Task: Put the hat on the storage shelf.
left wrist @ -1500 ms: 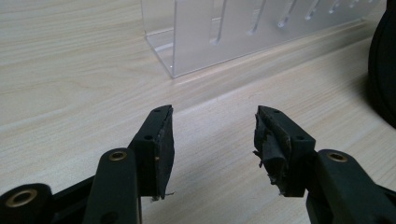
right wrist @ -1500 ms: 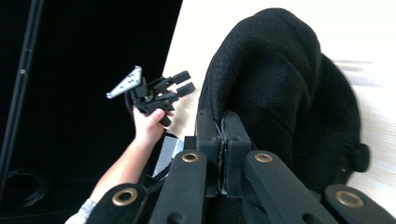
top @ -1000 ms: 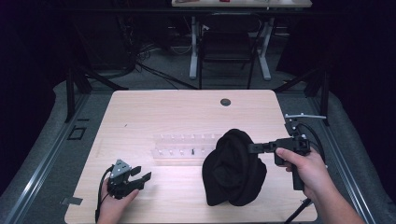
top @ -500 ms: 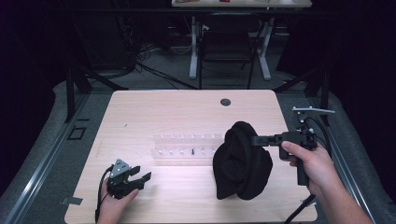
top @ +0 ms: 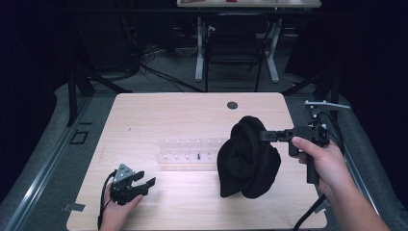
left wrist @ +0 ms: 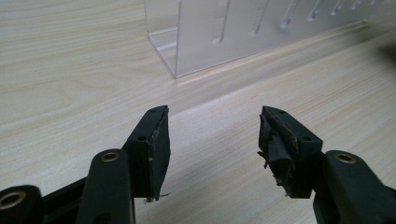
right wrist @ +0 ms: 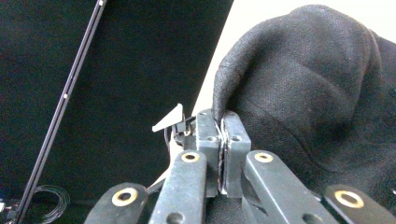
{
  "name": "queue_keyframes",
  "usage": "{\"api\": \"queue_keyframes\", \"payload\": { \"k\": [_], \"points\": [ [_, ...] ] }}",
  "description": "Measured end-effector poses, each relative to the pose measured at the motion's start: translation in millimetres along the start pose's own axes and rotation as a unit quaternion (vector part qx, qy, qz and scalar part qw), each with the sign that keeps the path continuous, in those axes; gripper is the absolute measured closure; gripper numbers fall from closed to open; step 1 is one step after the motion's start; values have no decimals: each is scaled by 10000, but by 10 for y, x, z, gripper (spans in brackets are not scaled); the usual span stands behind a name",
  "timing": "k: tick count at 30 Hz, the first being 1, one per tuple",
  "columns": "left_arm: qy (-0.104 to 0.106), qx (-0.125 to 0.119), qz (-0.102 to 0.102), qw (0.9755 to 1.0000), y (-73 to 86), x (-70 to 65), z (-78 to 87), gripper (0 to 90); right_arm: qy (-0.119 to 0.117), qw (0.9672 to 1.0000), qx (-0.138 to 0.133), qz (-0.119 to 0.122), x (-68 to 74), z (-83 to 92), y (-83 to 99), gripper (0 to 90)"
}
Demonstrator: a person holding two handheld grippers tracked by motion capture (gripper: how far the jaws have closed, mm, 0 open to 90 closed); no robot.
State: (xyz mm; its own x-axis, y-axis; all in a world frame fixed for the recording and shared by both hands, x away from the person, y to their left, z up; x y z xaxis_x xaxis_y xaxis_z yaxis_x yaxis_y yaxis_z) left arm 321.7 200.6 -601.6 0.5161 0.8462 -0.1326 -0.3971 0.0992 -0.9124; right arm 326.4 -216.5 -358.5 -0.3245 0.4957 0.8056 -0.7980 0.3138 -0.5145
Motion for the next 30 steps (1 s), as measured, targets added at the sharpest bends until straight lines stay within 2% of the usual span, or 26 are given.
{"api": "queue_keyframes", "payload": {
  "k": [10, 30],
  "points": [
    [4, -5, -3, 10000, -3, 4, 2, 438, 1, 9999, -145, 54, 100, -57, -125, 882],
    [4, -14, -12, 10000, -8, 12, 5, 438, -21, 9996, -251, 121, 236, -225, -297, 882]
  ]
}}
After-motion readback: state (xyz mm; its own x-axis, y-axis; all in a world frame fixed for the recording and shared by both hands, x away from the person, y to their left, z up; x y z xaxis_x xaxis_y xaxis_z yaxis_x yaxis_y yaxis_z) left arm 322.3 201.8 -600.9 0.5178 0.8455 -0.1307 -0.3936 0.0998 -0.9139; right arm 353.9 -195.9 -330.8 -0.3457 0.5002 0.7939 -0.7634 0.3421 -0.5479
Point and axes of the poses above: each handheld gripper's, and its own axes: z roughly backward along the jaws, y roughly out of its underside, x roughly to its left, the point moved 6 cm from there along -z, roughly forward along the jaws, and after that the axes turned 13 degrees about -x, right-handed, at the moved point
